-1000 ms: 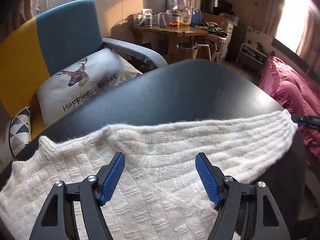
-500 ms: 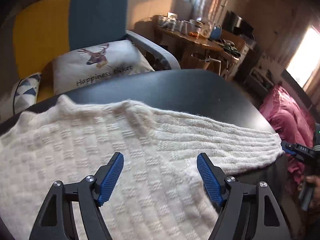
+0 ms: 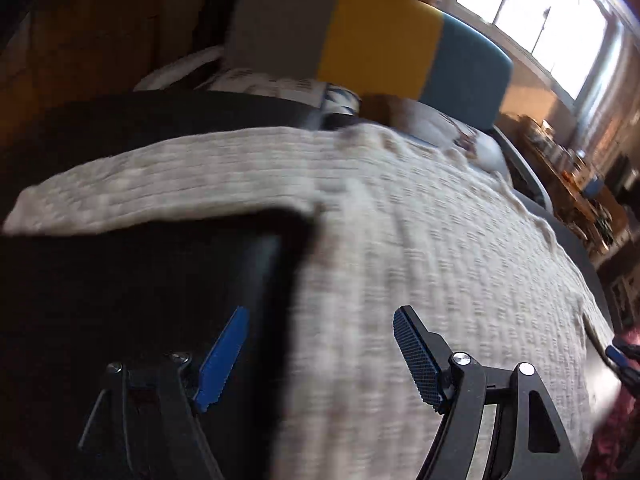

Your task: Fold clothes

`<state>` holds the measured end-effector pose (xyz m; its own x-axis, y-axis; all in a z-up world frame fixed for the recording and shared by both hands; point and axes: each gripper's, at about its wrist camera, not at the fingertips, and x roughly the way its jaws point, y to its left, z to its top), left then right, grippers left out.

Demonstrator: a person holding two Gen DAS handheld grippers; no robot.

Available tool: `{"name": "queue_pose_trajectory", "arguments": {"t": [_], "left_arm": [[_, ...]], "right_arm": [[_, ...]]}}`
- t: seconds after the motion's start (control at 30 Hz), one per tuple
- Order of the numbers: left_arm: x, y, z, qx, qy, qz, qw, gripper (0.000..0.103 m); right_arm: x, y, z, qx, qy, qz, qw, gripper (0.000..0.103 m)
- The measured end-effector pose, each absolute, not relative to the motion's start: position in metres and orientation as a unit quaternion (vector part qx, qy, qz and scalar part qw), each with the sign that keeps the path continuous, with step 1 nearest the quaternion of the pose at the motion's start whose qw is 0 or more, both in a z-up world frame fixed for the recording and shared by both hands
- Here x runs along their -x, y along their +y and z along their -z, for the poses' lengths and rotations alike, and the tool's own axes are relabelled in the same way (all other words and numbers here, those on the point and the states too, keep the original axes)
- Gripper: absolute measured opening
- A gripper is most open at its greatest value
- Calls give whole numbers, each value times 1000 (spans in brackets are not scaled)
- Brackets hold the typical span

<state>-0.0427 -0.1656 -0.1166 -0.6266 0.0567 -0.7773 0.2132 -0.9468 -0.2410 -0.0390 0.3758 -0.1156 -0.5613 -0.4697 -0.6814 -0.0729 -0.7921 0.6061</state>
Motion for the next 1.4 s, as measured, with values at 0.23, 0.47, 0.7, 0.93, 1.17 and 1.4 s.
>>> {"name": "queue_pose_trajectory", "arguments": {"t": [0.23, 0.47, 0.7, 0.93, 1.17, 1.4], "left_arm": [[-30, -262, 137, -399, 259, 871, 123, 77], [6, -289, 132, -392, 283, 870, 100, 77], [23, -411, 111, -382, 351, 823, 231, 77], [16, -543, 133, -415, 381, 781, 270, 77], [39, -542, 154, -436, 366, 802, 181, 77], [55, -522, 159, -475, 303, 811, 156, 37]], "right_arm": [[57, 263, 129, -494, -328, 777, 211, 31], [47, 185, 118, -540, -210, 770, 268, 31], [55, 41, 98, -522, -28, 765, 376, 31], [95, -39, 102, -520, -24, 738, 429, 31], [145, -81, 105, -530, -30, 744, 406, 31], [194, -84, 124, -542, -28, 772, 330, 31]]}}
